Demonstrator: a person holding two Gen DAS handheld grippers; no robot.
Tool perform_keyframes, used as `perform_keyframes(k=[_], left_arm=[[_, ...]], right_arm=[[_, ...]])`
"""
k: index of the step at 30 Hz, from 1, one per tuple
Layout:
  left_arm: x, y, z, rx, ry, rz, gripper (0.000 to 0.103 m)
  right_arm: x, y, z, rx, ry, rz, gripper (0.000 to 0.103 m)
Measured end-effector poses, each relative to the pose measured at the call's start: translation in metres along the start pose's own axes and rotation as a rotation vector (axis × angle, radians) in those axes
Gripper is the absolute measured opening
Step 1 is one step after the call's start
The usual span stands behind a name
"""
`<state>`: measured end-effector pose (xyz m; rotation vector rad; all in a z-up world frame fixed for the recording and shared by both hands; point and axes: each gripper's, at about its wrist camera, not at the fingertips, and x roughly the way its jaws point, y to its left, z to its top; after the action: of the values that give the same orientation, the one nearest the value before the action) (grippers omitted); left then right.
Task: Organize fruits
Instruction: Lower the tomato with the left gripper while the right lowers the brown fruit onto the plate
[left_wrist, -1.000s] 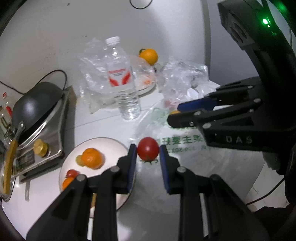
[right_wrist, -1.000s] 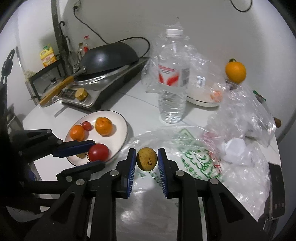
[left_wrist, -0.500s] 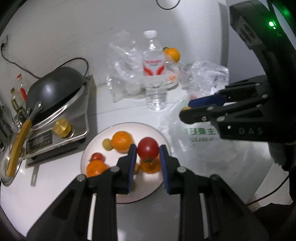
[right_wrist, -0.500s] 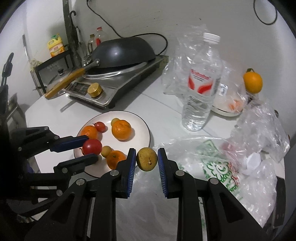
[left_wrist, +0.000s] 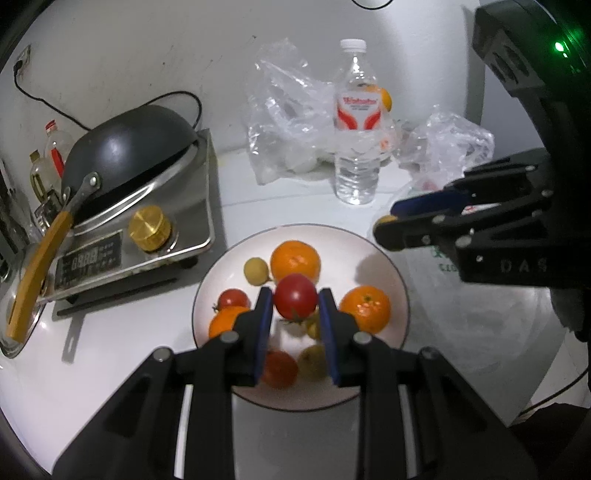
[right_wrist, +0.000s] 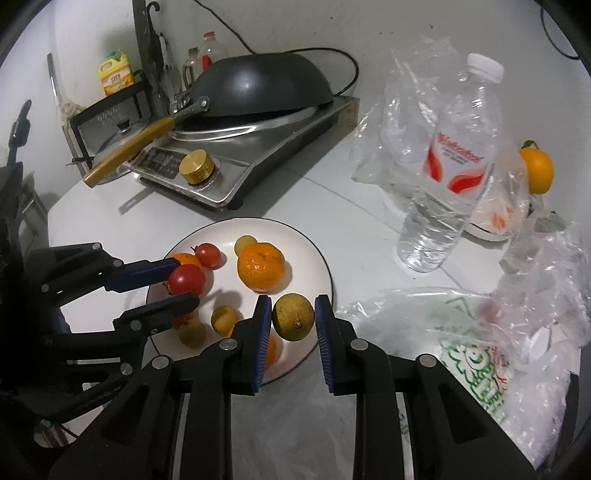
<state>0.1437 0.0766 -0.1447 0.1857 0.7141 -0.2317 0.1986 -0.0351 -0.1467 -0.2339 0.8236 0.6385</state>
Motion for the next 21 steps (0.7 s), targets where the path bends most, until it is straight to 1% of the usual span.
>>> perform_keyframes(k=[4, 11, 21], left_arm=[[0.012, 0.003, 0.0, 0.013, 0.014, 0.016, 0.026], [0.028, 0.007, -0.001, 0.004, 0.042, 0.01, 0.026], [0.042, 0.007, -0.001, -0.008, 0.068, 0.004, 0.026]], right_arm=[[0.014, 0.001, 0.002, 0.004, 0.014, 0.017, 0.026], [0.039, 0.0, 0.005, 0.005, 0.046, 0.037, 0.026], [0.055, -0.005, 0.003, 0.018, 0.071, 0.053, 0.026]])
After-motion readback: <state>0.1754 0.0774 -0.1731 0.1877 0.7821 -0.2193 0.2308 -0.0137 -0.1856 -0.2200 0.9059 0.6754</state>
